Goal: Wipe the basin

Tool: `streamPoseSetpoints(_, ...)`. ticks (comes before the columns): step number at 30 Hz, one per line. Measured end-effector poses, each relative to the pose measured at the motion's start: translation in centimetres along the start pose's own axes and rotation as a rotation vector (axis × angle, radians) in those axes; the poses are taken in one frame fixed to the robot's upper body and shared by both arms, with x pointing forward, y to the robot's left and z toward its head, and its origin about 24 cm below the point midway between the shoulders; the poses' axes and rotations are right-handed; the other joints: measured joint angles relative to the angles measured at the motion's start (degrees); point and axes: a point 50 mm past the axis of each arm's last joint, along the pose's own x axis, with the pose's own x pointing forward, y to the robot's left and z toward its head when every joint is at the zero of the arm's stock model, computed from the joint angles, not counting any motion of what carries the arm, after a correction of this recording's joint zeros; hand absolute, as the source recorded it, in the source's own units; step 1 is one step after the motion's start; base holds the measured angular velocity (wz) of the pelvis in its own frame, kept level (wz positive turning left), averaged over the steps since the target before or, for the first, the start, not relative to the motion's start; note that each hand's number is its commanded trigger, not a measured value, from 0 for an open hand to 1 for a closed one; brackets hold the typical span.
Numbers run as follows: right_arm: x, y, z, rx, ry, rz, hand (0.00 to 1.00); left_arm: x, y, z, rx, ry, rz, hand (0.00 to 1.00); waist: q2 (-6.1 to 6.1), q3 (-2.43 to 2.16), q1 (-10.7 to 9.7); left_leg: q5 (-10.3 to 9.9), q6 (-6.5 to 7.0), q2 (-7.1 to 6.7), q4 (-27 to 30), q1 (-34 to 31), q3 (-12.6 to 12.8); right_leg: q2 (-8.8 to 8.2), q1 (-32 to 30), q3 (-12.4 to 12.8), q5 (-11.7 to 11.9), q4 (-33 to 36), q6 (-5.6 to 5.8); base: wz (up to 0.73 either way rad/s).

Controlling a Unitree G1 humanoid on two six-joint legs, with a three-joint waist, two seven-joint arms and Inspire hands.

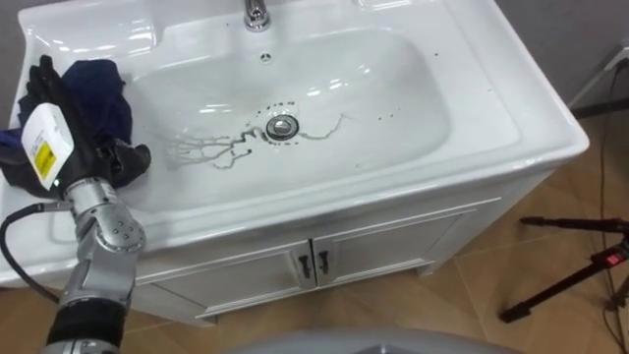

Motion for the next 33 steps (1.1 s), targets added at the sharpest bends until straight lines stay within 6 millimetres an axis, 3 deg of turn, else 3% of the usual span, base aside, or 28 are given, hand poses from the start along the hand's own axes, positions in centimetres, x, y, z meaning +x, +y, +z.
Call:
streamPoseSetpoints(2,0.0,0.0,0.1,0.006,0.001,-0.004,0.0,-0.3,-0.3,-1.2,0.024,0.054,-0.019,0.0,0.44,0.07,0.09,-0.01,0.0,0.03,-0.28,0.45,0.01,0.12,0.16,0.81,0.0,0.02,0.0,-0.16)
streamPoseSetpoints(9,0.0,0.0,-0.1,0.039,0.023,-0.003,0.0,-0.5,-0.4,-2.1,0.022,0.103,-0.026,0.0,1.23,-0.2,0.08,-0.08,-0.11,0.12,-1.03,1.63,0.24,0.54,0.82,1.89,0.11,0.02,-0.2,-0.08)
streamPoseSetpoints(16,-0.1,-0.3,-0.3,0.078,0.043,-0.003,0.0,-0.5,-0.2,-2.6,0.023,0.141,-0.031,0.0,1.54,-0.14,0.06,-0.07,-0.14,0.09,-1.02,1.48,0.37,0.76,0.55,2.55,0.18,0.02,-0.33,-0.03)
streamPoseSetpoints(17,-0.1,-0.3,-0.2,0.078,0.043,-0.003,0.0,-0.5,-0.2,-2.6,0.022,0.143,-0.031,0.07,1.56,-0.16,0.05,-0.07,-0.14,0.08,-1.03,1.47,0.37,0.76,0.52,2.58,0.18,0.02,-0.33,0.0)
streamPoseSetpoints(18,-0.1,-0.3,-0.2,0.078,0.043,-0.003,0.0,-0.4,-0.2,-2.7,0.023,0.146,-0.033,0.62,1.57,-0.17,0.06,-0.07,-0.14,0.08,-1.04,1.46,0.37,0.77,0.49,2.62,0.18,0.01,-0.33,0.0)
streamPoseSetpoints(19,-0.1,-0.3,-0.2,0.078,0.043,-0.003,0.0,-0.4,-0.2,-2.7,0.023,0.148,-0.036,1.0,1.57,-0.18,0.06,-0.07,-0.14,0.07,-1.04,1.46,0.37,0.77,0.49,2.63,0.18,0.01,-0.33,0.0)
streamPoseSetpoints(33,-0.1,-0.3,-0.1,0.083,0.05,-0.003,0.0,0.5,0.8,-2.9,-0.003,0.184,0.017,1.0,1.5,-0.26,0.1,-0.07,-0.15,0.06,-1.05,1.51,0.72,0.8,0.44,2.88,0.11,-0.07,-0.41,0.0)
